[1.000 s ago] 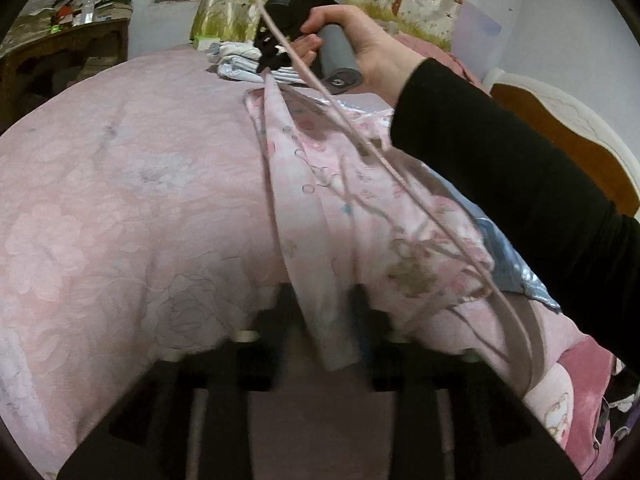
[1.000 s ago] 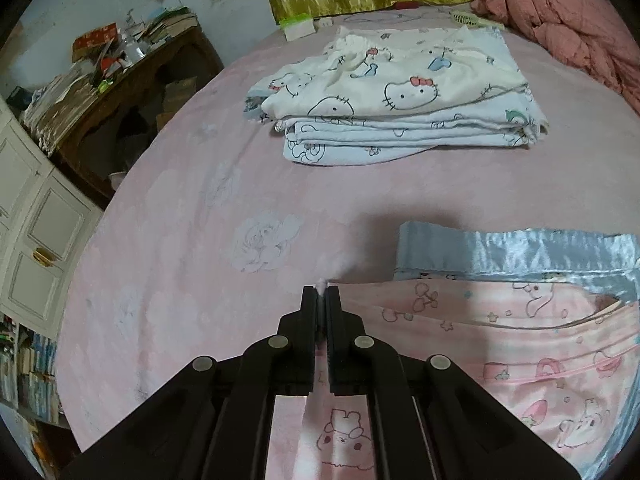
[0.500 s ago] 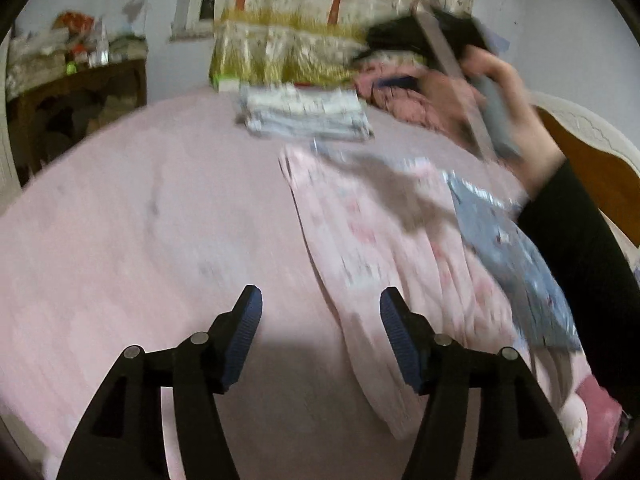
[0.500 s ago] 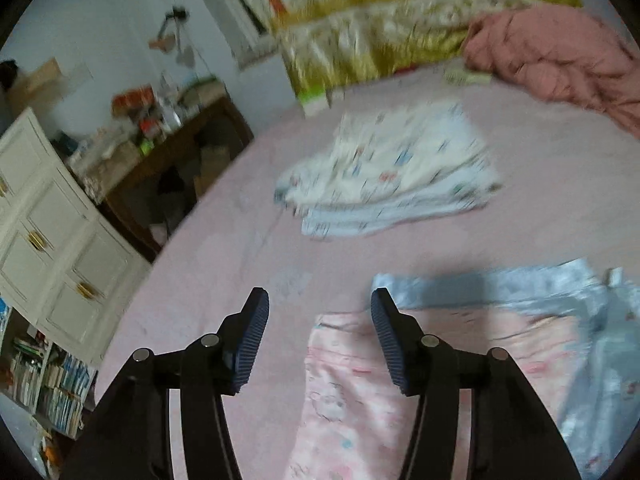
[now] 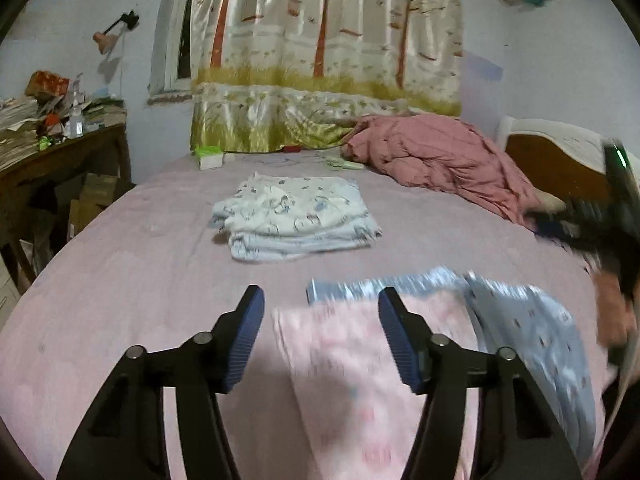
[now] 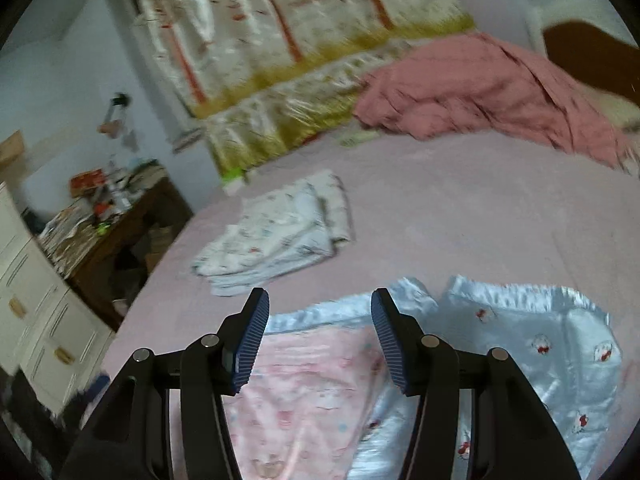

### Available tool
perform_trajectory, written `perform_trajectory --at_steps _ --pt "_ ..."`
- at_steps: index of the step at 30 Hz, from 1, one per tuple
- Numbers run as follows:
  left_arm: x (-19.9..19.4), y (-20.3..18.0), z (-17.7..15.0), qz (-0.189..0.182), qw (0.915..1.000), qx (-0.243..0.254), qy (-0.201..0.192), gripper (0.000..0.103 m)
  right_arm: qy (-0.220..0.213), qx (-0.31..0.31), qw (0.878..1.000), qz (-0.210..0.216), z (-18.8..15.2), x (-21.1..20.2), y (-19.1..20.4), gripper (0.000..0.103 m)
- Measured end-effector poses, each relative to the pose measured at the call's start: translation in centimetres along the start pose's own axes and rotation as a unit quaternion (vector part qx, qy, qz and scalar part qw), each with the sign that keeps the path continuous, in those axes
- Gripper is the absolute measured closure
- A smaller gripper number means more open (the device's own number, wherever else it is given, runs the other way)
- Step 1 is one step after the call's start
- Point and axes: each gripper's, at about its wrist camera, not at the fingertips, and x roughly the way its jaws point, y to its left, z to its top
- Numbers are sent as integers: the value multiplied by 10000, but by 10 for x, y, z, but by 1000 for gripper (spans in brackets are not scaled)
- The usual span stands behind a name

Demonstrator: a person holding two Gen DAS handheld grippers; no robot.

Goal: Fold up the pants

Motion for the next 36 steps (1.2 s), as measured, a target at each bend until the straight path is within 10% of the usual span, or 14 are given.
perform_trajectory --at_steps 6,17,28,31,36 --pt "60 14 32 -125 9986 -429 271 55 524 331 9980 -119 4 68 -27 48" --pt "135 40 -34 -237 9883 -591 1387 70 1272 216 9909 -388 -45 168 -44 56" --pt "163 52 -47 -655 9760 -966 1838 70 1498 42 9879 -391 -59 176 -40 91" --pt "169 50 -51 -799 9737 -930 1918 102 1457 -41 9884 -414 -60 175 -39 96" --pt "162 46 -47 -671 9820 -747 1598 103 1155 -70 9927 -341 -56 167 -39 98"
